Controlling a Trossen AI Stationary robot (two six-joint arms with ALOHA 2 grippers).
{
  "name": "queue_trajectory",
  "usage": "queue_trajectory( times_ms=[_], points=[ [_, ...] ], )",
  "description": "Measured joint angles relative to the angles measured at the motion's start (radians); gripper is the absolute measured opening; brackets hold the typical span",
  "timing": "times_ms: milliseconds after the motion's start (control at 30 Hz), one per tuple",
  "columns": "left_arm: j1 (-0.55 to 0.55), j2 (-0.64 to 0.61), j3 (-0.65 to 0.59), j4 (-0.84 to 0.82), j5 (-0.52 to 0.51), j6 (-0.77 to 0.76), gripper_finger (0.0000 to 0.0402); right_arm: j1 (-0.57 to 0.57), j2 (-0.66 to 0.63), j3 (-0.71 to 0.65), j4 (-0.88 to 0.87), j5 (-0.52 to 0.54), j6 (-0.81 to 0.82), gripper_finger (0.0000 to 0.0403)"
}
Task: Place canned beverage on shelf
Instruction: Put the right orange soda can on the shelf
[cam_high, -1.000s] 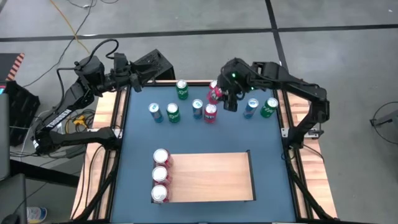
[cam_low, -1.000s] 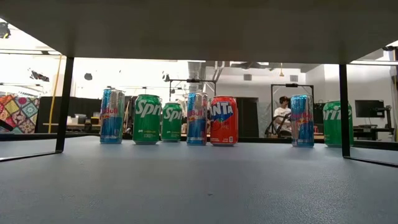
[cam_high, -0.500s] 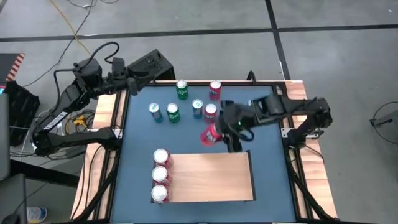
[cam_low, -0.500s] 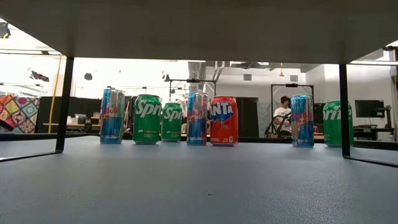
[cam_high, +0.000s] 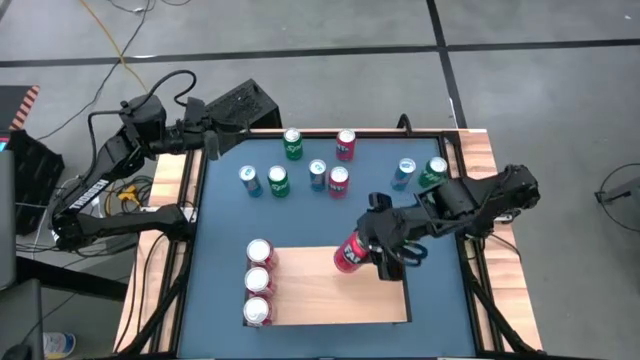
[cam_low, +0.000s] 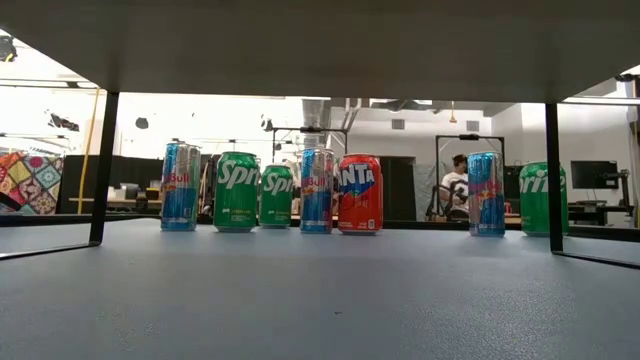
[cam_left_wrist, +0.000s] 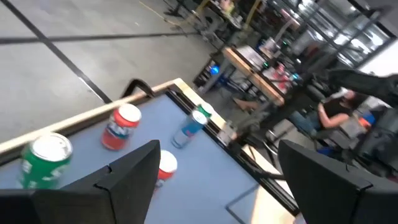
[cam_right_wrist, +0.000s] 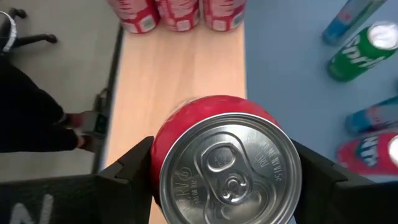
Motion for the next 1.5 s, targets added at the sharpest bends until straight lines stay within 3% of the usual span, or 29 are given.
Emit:
queue_trajectory(
  times_ms=[233,467,700,967,1100,1500],
  points=[
    [0.000,0.000,0.000,-0.051,0.057,-0.006,0.0309,0.044,0.000,0.000,-0.087,0.029,0.132,0.0261],
    [0.000,0.000,0.000,-0.086,0.056,0.021,0.0309,0.053,0.027,0.000,-0.161,0.023,0.144,0.0261],
    [0.000,0.000,0.000,-0.096,0.056,0.020,0.0309,0.058,0.094,0.038,-0.171,0.015,-0.005,0.0261],
    [0.000,0.000,0.000,-0.097,0.095,-0.032,0.0309,0.051,0.318,0.371,-0.285,-0.006,-0.209,0.0261],
    [-0.002,-0.001,0.000,-0.102,0.105,-0.028,0.0309,0.042,0.302,0.289,-0.195,-0.042,-0.270,0.0261],
    [-0.002,-0.002,0.000,-0.101,0.099,-0.029,0.0309,0.051,0.343,0.313,-0.220,-0.019,-0.344,0.0263]
  ],
)
